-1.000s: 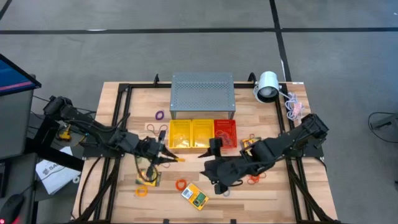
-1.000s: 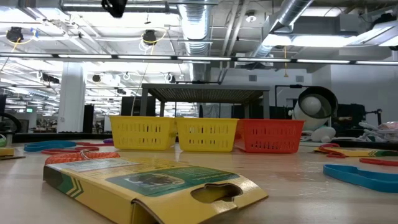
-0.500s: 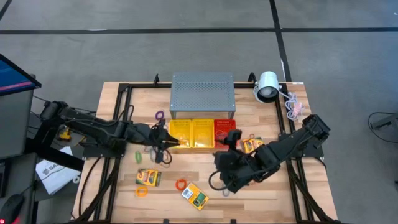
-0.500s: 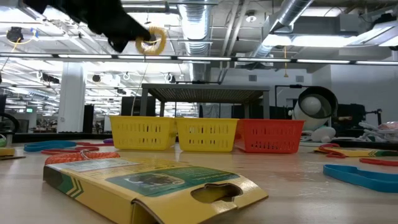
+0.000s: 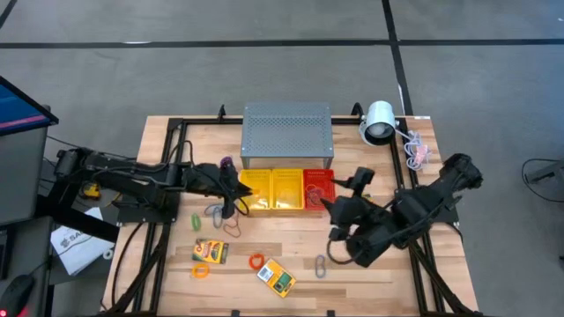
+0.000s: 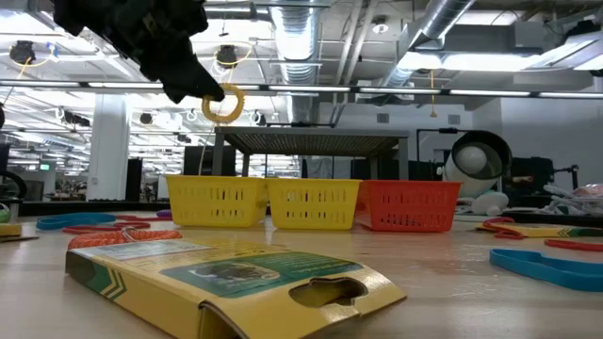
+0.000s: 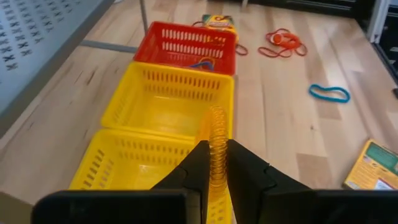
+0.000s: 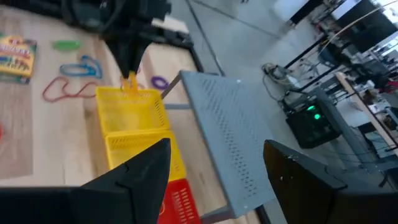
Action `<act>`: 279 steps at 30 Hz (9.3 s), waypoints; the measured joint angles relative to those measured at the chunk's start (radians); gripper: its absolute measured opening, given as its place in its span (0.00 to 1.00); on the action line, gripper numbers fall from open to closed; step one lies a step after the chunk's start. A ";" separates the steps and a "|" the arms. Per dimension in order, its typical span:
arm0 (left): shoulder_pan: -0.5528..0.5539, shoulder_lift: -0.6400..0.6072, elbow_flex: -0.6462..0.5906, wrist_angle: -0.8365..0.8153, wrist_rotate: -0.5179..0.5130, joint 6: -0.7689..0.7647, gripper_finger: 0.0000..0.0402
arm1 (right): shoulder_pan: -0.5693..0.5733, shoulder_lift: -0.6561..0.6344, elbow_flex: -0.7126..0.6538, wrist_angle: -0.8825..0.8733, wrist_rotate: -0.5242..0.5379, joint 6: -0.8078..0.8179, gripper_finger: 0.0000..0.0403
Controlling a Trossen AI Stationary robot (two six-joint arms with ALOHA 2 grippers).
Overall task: Pick & Place Office Desk Supplies
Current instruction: Put the yellow spring keychain into the left yellow bin, then put the red rubber band into the red bin
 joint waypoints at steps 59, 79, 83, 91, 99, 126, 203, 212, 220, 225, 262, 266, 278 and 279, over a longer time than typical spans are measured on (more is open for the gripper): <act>0.180 0.208 -0.063 0.108 0.190 -0.014 0.22 | 0.006 -0.424 -0.623 0.608 0.052 -0.135 0.62; 0.129 -0.275 -0.063 0.133 0.187 0.015 0.40 | 0.012 -0.457 -0.623 0.615 0.053 -0.274 0.62; 0.085 -0.446 -0.067 0.084 0.187 0.017 0.38 | 0.050 -0.539 -0.624 0.603 0.053 -0.276 0.62; 0.053 -0.652 -0.260 0.213 0.147 0.019 0.35 | 0.144 -0.824 -0.844 0.817 0.039 -0.325 0.62; 0.054 -0.744 -0.334 0.238 0.276 -0.130 0.35 | 0.083 -0.984 -1.130 1.358 -0.312 -0.592 0.62; -0.139 -0.648 -0.336 0.212 0.391 -0.304 0.35 | -0.167 -0.467 -1.207 1.229 -0.813 0.089 0.62; -0.143 -0.428 -0.336 0.369 0.352 -0.303 0.35 | -0.057 0.090 -0.960 0.630 -1.030 0.487 0.62; -0.143 -0.428 -0.336 0.369 0.352 -0.303 0.35 | -0.058 0.088 -0.962 0.636 -1.020 0.494 0.62; -0.143 -0.428 -0.336 0.369 0.352 -0.303 0.35 | -0.062 0.089 -0.962 0.643 -1.030 0.490 0.49; -0.143 -0.428 -0.336 0.369 0.352 -0.303 0.35 | -0.062 0.090 -0.962 0.647 -1.046 0.483 0.31; -0.143 -0.428 -0.336 0.371 0.351 -0.303 0.35 | -0.062 -0.266 -0.873 0.594 -0.697 0.345 0.00; -0.143 -0.428 -0.336 0.385 0.351 -0.304 0.35 | -0.062 -0.304 -0.873 0.681 -0.661 0.275 0.00; -0.143 -0.428 -0.336 0.446 0.351 -0.303 0.35 | -0.107 -0.315 -0.873 0.856 -0.648 0.080 0.00; -0.145 -0.428 -0.336 0.457 0.351 -0.304 0.35 | -0.115 -0.311 -0.873 0.874 -0.648 0.064 0.00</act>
